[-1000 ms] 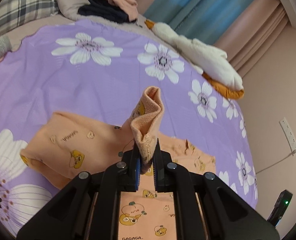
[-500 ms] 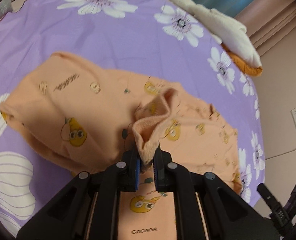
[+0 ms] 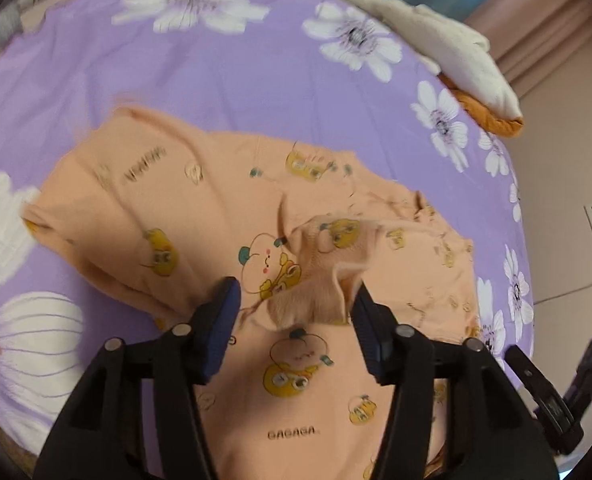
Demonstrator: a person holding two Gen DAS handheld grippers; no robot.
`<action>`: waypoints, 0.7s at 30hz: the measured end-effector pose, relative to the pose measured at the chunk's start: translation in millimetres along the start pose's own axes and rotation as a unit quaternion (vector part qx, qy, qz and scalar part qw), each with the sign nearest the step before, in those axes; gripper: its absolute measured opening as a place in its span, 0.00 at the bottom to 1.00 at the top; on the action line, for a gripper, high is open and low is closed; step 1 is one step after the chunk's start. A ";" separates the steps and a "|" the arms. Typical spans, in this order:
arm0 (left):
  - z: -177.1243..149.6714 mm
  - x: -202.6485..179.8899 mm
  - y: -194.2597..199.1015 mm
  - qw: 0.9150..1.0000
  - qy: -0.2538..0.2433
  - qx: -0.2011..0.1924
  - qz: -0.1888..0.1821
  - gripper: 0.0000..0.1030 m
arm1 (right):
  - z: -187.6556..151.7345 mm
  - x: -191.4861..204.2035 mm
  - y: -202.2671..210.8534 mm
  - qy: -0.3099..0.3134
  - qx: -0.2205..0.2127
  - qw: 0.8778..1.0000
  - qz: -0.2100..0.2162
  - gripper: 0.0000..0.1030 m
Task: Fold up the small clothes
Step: 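Lay the sleeve on the shirt body and open the left tool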
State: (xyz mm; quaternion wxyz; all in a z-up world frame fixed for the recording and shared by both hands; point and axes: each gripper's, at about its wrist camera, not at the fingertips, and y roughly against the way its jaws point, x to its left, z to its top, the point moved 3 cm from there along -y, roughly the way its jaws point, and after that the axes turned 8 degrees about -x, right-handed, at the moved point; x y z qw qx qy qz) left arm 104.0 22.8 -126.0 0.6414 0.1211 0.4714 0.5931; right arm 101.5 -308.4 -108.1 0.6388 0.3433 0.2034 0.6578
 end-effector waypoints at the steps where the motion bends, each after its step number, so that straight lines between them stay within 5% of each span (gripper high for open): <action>1: 2.6 -1.0 9.9 1.000 -0.007 -0.012 0.002 0.58 | -0.4 -0.4 -1.0 0.000 0.000 1.000 -0.002 0.95; 3: 7.1 1.7 25.6 0.999 -0.012 -0.030 0.007 0.71 | -1.2 -0.7 -3.3 -0.003 0.003 1.000 0.000 0.95; 8: 17.1 26.4 65.6 0.997 0.007 -0.074 0.030 0.79 | -2.6 4.7 -7.6 -0.005 0.008 1.000 0.014 0.95; 15: 14.3 73.3 98.0 0.990 0.057 -0.099 0.082 0.82 | -3.3 12.1 -9.4 0.002 0.011 1.000 0.025 0.95; 21: 4.9 84.1 110.8 0.989 0.065 -0.095 0.090 0.82 | -2.3 18.1 -9.9 0.009 0.010 1.000 0.025 0.95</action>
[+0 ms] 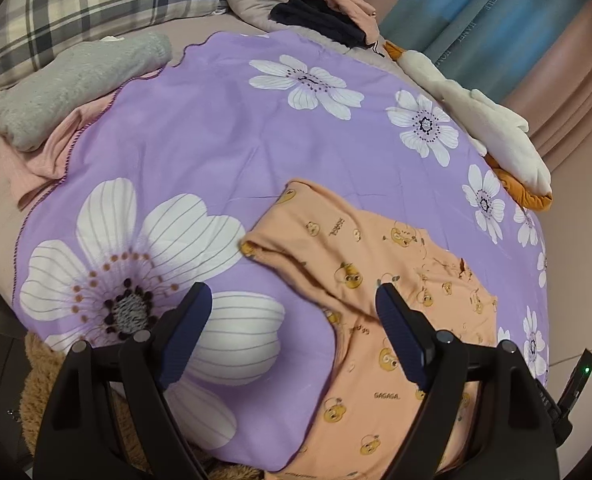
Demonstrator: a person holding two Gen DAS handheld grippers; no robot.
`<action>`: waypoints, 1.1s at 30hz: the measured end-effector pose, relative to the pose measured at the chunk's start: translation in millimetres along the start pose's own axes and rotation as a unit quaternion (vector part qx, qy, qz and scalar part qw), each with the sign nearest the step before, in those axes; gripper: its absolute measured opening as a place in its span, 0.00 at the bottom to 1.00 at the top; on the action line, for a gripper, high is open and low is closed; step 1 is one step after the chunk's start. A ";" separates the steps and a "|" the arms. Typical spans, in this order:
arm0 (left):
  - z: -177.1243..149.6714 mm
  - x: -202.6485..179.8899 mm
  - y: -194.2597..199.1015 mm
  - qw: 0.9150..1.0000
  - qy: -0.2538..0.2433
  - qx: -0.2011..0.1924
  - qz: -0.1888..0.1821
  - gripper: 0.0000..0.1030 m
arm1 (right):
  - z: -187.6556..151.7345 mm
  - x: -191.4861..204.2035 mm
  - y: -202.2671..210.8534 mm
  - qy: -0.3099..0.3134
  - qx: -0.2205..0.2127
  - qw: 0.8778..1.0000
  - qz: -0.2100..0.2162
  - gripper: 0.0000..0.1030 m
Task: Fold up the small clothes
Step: 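Lay the sleeve on the shirt body and open the left tool, then move the right tool to the hem edge of the orange shirt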
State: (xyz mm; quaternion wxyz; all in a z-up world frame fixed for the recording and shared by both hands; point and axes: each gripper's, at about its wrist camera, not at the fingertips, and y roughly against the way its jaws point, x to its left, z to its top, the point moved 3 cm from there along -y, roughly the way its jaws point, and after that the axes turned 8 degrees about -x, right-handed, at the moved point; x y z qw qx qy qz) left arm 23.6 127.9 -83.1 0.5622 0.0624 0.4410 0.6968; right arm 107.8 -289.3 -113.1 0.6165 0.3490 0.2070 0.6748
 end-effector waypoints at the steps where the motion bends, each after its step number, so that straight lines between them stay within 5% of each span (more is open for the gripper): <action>1: -0.9 -0.3 0.5 1.000 0.000 0.000 0.000 0.82 | 0.2 2.6 0.0 0.002 0.000 1.000 0.002 0.95; 18: -9.9 29.4 2.4 1.000 0.020 0.012 0.008 0.82 | 19.9 59.6 -1.7 0.034 0.002 0.997 0.070 0.95; 33: -16.0 37.5 3.7 0.999 0.038 0.025 -0.001 0.82 | -1.9 150.4 -69.3 0.074 0.123 0.977 0.160 0.86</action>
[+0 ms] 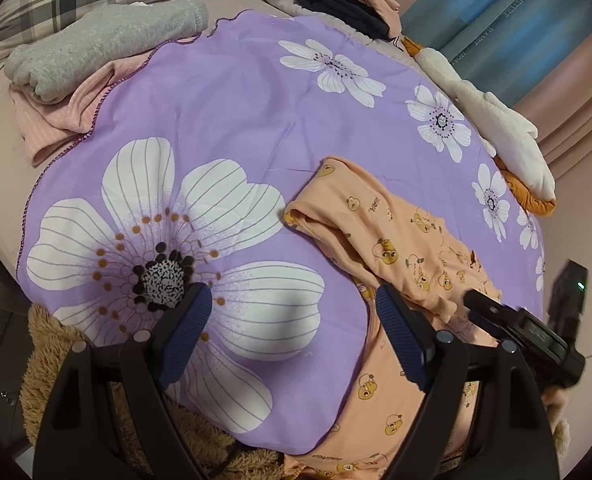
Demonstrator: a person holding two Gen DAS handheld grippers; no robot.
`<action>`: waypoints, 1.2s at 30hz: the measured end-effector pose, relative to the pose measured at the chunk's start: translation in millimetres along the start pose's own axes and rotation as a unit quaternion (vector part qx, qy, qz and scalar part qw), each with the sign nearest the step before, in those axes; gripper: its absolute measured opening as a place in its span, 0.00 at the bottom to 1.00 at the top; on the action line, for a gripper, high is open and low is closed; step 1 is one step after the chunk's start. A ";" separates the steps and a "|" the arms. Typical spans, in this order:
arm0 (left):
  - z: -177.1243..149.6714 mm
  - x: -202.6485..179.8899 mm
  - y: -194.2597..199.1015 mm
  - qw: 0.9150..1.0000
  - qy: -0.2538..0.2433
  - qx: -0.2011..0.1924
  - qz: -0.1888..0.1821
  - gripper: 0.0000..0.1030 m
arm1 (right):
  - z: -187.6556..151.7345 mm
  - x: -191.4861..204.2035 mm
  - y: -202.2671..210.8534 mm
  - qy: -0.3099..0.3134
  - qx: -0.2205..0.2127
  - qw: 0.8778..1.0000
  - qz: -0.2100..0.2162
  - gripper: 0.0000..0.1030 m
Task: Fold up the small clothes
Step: 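Move the right tool to the hem edge of the orange shirt, then close the right tool on the shirt hem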
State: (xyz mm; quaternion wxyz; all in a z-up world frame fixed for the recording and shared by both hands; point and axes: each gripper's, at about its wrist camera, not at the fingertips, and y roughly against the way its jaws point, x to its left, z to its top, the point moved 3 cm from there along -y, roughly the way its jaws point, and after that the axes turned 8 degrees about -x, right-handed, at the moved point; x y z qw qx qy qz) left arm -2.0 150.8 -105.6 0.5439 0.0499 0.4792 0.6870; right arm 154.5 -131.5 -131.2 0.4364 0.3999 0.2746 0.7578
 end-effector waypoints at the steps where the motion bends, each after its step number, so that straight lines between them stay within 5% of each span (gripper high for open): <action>1: 0.0 0.6 0.2 1.000 0.001 0.000 -0.001 0.82 | 1.0 0.6 -6.4 -0.004 0.008 1.000 0.001 0.86; 13: -0.1 10.7 -4.4 1.000 0.014 0.007 0.000 0.81 | 3.8 9.2 -40.4 0.009 0.033 0.999 -0.022 0.72; 19: -0.6 13.3 -2.3 1.000 0.019 0.008 -0.001 0.81 | 7.7 7.3 -43.8 0.036 0.021 0.998 -0.053 0.41; 23: -1.7 16.9 -2.7 1.000 0.024 0.012 0.003 0.82 | 11.6 11.0 -41.1 0.045 0.016 0.998 -0.043 0.10; 28: -1.6 15.8 -1.3 1.000 0.023 0.012 0.001 0.81 | 16.7 28.5 -22.3 0.092 -0.022 0.994 -0.062 0.09; 36: -1.9 12.5 -1.9 1.000 0.020 0.011 0.002 0.81 | 44.1 49.7 28.0 0.111 -0.089 0.990 -0.019 0.08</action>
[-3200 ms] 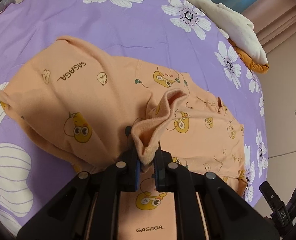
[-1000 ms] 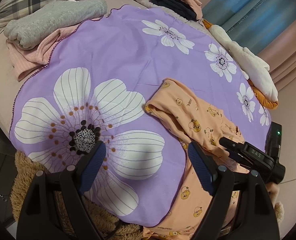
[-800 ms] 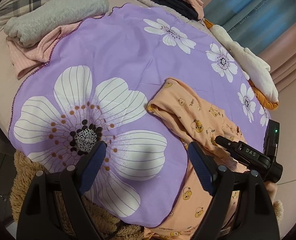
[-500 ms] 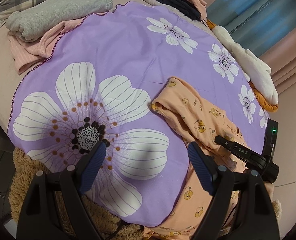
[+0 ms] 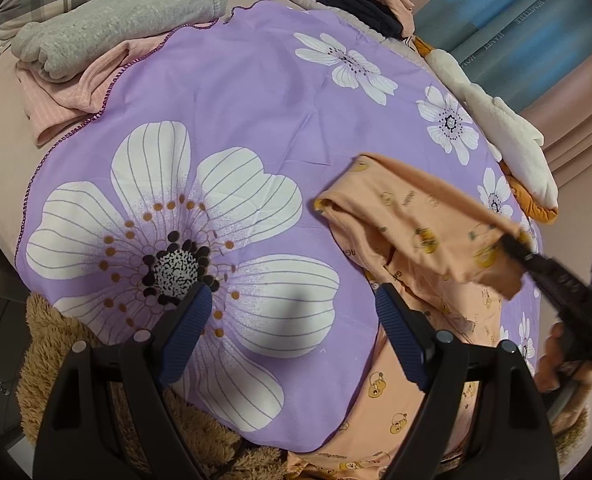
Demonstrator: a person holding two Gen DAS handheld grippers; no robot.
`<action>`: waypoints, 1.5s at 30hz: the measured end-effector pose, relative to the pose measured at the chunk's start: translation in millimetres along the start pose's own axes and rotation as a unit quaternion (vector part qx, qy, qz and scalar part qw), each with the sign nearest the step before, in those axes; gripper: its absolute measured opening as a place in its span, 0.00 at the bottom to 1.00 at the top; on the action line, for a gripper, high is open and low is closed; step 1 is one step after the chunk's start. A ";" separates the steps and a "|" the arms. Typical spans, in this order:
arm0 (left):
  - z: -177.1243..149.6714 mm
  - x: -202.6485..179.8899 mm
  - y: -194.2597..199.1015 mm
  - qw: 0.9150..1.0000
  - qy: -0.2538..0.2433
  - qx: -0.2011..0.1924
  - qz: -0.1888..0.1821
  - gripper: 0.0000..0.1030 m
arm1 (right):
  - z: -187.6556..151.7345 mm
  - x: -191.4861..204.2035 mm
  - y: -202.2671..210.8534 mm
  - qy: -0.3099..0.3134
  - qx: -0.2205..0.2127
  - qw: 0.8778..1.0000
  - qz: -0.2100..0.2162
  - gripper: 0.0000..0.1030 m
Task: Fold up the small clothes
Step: 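Close the right tool on the shirt hem, then lift the hem and fold it over the shirt body with the right tool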
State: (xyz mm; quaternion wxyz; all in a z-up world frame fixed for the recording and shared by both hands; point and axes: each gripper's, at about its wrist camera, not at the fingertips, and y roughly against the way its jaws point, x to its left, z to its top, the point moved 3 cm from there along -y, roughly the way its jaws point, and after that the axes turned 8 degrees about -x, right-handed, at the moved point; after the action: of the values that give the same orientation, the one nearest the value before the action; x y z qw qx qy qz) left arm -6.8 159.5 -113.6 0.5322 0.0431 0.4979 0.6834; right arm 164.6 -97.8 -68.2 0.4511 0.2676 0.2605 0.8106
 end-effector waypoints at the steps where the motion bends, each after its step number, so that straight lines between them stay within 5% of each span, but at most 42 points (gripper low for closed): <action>1: 0.0 0.0 -0.1 1.000 0.000 0.000 0.000 0.81 | 4.6 2.7 2.7 0.003 -0.007 1.000 0.003 0.08; 12: -1.0 -2.8 0.0 1.000 -0.001 0.000 -0.001 0.81 | 28.2 -10.1 28.1 -0.016 -0.043 0.999 0.015 0.08; 23: -1.5 -11.9 -5.1 1.000 -0.016 0.007 -0.003 0.81 | 33.6 -67.6 59.7 -0.069 -0.077 0.994 -0.022 0.08; 45: -10.5 -41.8 -30.5 0.997 -0.061 0.040 -0.009 0.81 | -24.7 -166.1 43.6 -0.175 0.000 0.980 -0.092 0.08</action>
State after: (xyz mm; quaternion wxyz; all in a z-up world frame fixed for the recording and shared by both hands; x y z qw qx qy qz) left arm 25.8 118.7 -121.3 0.5660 0.1014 0.4914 0.6542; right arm 197.0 -266.9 -90.1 0.5622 0.3799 0.2015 0.7064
